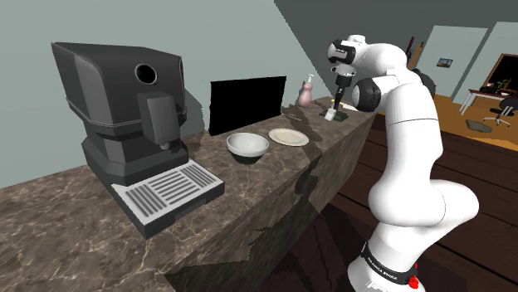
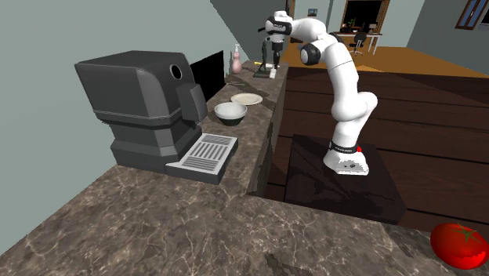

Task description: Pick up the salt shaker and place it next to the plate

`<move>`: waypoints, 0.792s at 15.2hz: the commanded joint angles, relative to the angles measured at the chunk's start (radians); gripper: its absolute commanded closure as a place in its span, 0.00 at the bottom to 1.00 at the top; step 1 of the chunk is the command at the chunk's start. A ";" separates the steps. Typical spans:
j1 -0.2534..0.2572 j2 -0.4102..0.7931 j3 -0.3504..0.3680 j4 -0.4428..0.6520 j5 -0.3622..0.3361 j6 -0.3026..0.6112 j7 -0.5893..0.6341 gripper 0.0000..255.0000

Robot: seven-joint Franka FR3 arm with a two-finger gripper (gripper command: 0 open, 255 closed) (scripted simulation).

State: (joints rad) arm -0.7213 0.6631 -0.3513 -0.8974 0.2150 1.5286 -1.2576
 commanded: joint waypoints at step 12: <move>0.042 -0.047 -0.004 -0.259 -0.008 0.208 -0.016 1.00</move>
State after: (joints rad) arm -0.6808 0.6148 -0.3553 -1.1442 0.2063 1.7233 -1.2719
